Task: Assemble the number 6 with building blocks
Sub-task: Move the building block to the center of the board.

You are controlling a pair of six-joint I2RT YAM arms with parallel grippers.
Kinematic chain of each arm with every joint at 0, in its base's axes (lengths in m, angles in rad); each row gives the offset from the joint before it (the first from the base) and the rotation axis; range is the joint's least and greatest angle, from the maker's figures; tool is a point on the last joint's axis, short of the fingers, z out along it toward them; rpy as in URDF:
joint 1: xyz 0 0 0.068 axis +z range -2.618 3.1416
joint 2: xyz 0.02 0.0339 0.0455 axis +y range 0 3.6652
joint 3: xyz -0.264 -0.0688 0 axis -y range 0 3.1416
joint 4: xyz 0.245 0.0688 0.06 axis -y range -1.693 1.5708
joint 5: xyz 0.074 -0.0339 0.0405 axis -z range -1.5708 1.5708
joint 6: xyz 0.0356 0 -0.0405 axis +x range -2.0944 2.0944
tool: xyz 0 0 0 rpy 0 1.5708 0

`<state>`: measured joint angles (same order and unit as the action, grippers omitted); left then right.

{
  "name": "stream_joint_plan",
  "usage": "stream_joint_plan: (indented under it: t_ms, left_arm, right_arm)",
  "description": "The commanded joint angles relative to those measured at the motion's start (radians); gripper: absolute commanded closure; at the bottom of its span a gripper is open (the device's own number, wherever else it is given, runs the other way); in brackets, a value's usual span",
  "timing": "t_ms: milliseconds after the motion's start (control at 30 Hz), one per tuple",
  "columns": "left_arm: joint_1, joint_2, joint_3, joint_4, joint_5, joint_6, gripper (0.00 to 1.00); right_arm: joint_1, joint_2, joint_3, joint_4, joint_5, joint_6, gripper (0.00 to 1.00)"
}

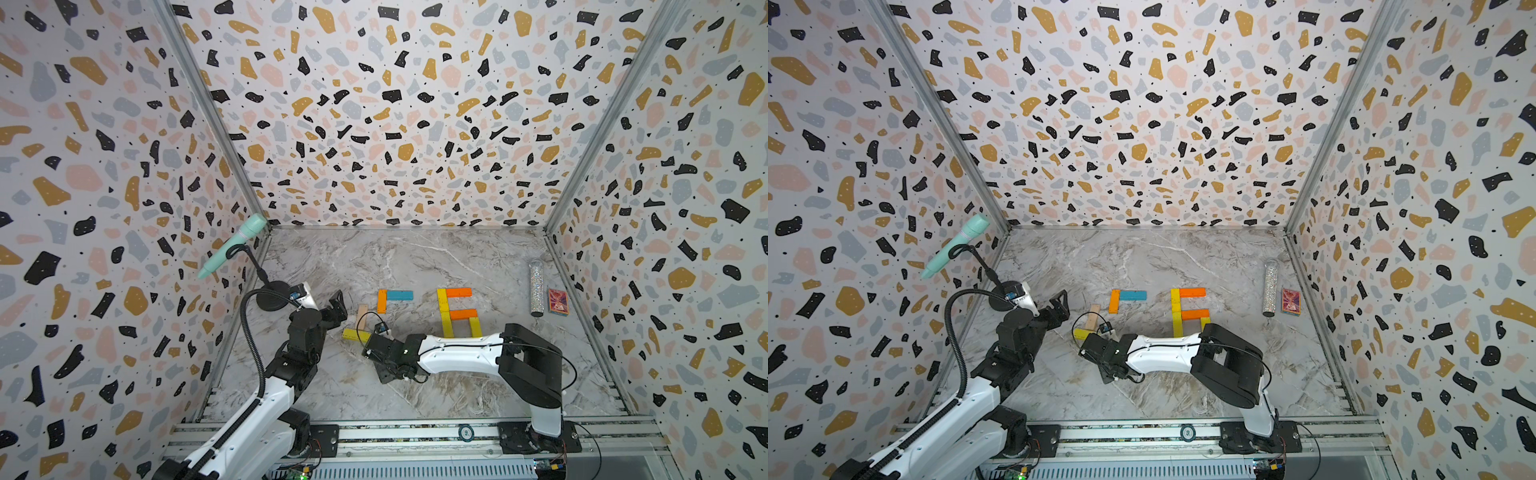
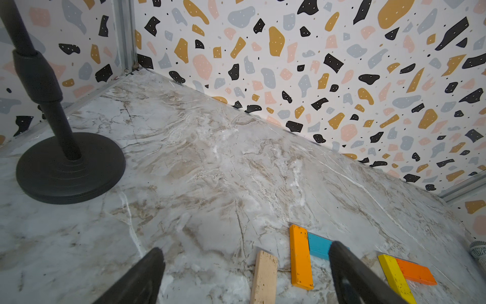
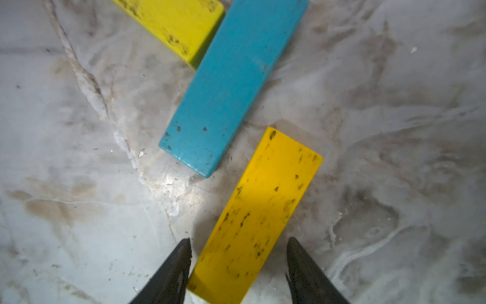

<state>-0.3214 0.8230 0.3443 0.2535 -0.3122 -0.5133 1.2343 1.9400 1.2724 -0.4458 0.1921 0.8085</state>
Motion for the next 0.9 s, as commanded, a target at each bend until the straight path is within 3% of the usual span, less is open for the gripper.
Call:
stream_joint_plan:
  t_ms: [0,133,333,700,867]
  left_arm:
    - [0.004,-0.007,-0.011,0.032,-0.011,-0.004,0.07]
    - [0.004,-0.006,-0.016,0.041,-0.002,-0.007,0.07]
    - [0.004,0.0,-0.01,0.034,-0.008,-0.001,0.07]
    - [0.006,-0.006,-0.013,0.033,-0.02,0.002,0.07]
    - [0.009,0.0,-0.012,0.029,-0.026,0.004,0.07]
  right_arm:
    - [-0.008,0.0,-0.006,-0.038,0.003,0.026,0.44]
    - [-0.034,-0.046,-0.077,0.042,-0.011,0.032,0.52]
    - [-0.081,-0.006,-0.051,0.093,-0.054,-0.01,0.74]
    - [-0.101,0.191,0.217,0.083,-0.117,-0.088,0.79]
    - [-0.125,0.214,0.279,0.09,-0.092,-0.097,0.81]
